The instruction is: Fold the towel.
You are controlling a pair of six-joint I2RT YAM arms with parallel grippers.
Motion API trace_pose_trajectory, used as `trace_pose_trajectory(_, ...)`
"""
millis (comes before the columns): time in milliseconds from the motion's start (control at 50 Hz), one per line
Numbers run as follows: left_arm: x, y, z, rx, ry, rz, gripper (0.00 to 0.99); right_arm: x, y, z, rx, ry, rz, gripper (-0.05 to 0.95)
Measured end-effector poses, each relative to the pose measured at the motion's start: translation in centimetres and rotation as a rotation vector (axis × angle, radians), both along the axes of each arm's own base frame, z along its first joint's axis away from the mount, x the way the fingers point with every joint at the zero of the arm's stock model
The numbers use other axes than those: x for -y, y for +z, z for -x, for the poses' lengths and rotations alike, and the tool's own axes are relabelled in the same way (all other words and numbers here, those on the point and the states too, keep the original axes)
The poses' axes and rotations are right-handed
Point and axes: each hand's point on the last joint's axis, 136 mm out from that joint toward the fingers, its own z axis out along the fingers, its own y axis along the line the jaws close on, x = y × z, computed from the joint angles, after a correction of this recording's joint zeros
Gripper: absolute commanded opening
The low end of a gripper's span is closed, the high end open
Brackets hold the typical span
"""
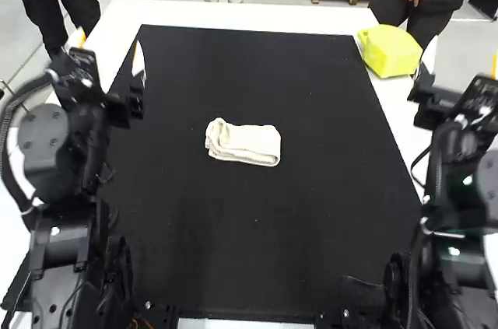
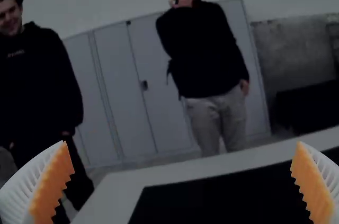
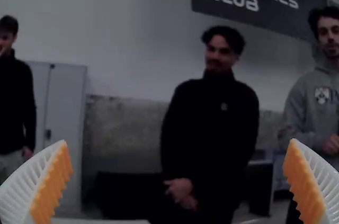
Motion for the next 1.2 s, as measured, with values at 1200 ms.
trace_pose_trajectory(1200, -1.6, -11.6, -2.5, -0.305, 0.055, 0.105, 0.967, -3.9, -17.2, -5.0, -0.655, 0.255, -0.053, 0.92)
